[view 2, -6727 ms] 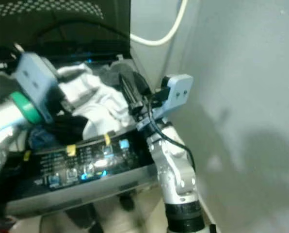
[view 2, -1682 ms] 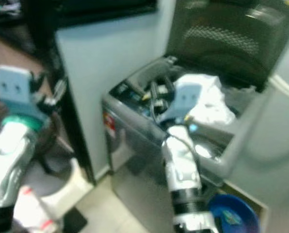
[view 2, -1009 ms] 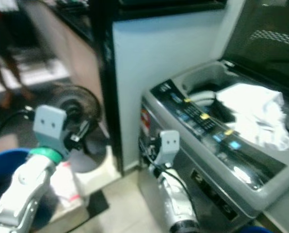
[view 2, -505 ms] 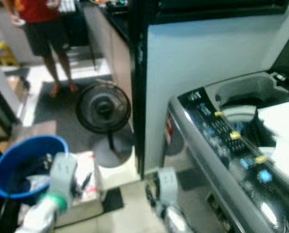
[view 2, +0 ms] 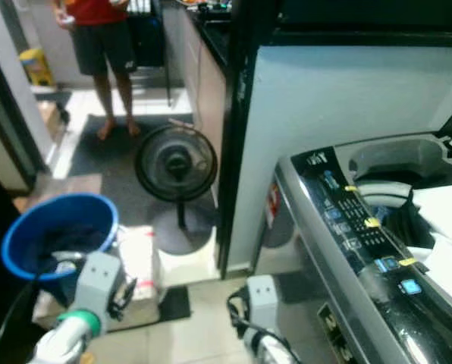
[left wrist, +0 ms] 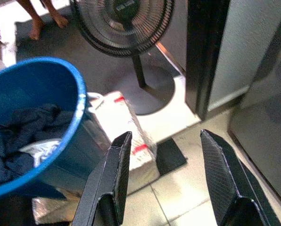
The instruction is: Clothes washing
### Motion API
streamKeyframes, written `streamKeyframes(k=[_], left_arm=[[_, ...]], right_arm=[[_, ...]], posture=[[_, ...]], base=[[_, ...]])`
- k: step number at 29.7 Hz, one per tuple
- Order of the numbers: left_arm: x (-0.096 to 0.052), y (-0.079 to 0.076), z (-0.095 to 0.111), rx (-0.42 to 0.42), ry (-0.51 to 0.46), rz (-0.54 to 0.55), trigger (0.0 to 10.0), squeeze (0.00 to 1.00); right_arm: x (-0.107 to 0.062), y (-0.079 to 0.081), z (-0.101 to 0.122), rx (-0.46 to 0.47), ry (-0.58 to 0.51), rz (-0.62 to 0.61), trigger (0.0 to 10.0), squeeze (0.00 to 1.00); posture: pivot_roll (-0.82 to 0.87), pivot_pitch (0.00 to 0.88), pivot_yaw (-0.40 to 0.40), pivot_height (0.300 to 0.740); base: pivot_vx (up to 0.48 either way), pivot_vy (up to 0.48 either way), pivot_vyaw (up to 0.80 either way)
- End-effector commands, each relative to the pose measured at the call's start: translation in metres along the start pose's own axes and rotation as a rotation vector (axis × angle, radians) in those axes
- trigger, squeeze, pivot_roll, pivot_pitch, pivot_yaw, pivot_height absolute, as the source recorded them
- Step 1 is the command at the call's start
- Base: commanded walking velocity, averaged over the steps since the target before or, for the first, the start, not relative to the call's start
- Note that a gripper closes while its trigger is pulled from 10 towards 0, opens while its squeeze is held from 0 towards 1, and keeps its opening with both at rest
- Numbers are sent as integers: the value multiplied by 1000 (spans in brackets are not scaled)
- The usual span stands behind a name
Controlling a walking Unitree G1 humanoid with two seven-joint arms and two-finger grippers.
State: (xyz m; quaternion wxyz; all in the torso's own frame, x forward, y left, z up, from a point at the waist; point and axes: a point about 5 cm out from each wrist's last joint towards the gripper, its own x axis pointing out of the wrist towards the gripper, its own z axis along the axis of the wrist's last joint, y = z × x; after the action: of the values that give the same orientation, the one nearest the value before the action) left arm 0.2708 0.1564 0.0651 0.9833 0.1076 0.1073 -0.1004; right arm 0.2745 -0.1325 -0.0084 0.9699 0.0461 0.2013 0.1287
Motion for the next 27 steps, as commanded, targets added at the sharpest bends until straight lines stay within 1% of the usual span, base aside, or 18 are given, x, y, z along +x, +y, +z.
streamKeyframes(k=[1,8,15,16,22,24,27], left_arm=[[-1,-1,-7,13,19,-3,10000,0],[-1,-2,-14,7,26,5,10000,0],[-1,-2,-15,28,21,3,10000,0],[-1,-2,-15,42,15,0,10000,0],[0,-3,-15,46,10,1,10000,0],[0,-3,-15,-18,7,9,10000,0],[-1,-2,-14,-23,-4,18,10000,0]], right_arm=[[0,3,-3,4,6,9,10000,0],[1,5,-4,-3,6,14,10000,0],[1,5,-5,-2,7,13,10000,0],[1,5,-5,-2,6,14,10000,0],[1,5,-5,-2,3,15,10000,0],[1,5,-5,-3,2,16,10000,0],[1,5,-5,-4,2,17,10000,0]], posture=[[78,0,12,740],[78,4,9,740],[78,5,8,740],[77,5,8,740],[77,4,6,740],[77,4,6,740],[77,4,6,740]], base=[[0,0,0],[0,0,0],[0,0,0],[0,-480,0],[0,-446,0],[0,0,0],[0,0,0]])
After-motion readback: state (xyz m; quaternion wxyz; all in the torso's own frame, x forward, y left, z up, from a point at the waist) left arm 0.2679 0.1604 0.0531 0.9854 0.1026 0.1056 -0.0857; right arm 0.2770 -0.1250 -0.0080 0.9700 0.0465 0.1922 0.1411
